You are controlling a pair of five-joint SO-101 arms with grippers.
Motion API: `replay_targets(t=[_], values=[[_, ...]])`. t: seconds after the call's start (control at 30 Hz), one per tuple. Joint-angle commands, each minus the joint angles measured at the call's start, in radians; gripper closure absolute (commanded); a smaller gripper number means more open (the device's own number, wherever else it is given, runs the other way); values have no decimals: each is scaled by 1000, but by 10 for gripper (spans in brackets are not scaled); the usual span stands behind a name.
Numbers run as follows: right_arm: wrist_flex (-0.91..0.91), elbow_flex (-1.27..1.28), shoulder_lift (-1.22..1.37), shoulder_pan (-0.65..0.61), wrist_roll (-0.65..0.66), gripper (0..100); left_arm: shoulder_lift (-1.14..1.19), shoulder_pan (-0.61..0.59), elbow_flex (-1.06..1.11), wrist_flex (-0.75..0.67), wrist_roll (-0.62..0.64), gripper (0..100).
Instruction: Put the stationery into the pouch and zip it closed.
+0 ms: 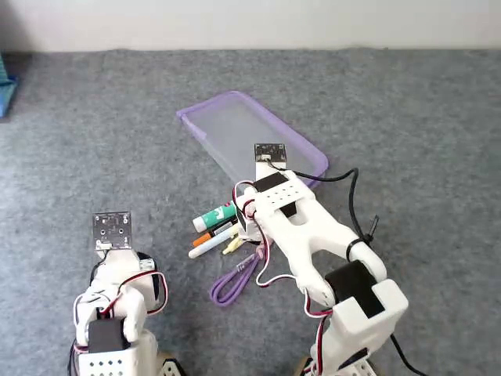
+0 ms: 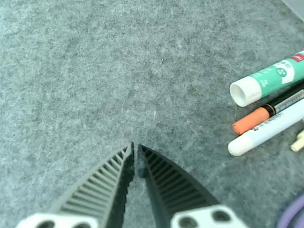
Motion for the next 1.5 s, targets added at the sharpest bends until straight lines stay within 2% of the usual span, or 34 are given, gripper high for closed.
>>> replay_targets(t=[0.0, 0.3, 0.37, 0.5, 0.6, 0.7, 0.9, 1.13, 1.47], values=[[-22, -43, -2, 22, -6, 801, -5, -3, -8, 5, 11, 986], [-13, -43, -5, 36, -5, 807, -5, -3, -8, 5, 11, 986], [-13, -43, -4, 36, -5, 848, -5, -3, -8, 5, 11, 986], [-13, -43, -4, 36, -5, 995, -5, -3, -8, 5, 11, 986], [-12, -43, -4, 38, -5, 969, -5, -3, -8, 5, 11, 986], [1, -49, -18, 41, -3, 993, -5, -3, -8, 5, 11, 986], [208, -133, -136, 36, -2, 991, -5, -3, -8, 5, 11, 986], [349, -147, -366, 36, 146, 991, -5, -3, -8, 5, 11, 986], [395, -144, -639, 36, 390, 991, -5, -3, -8, 5, 11, 986]])
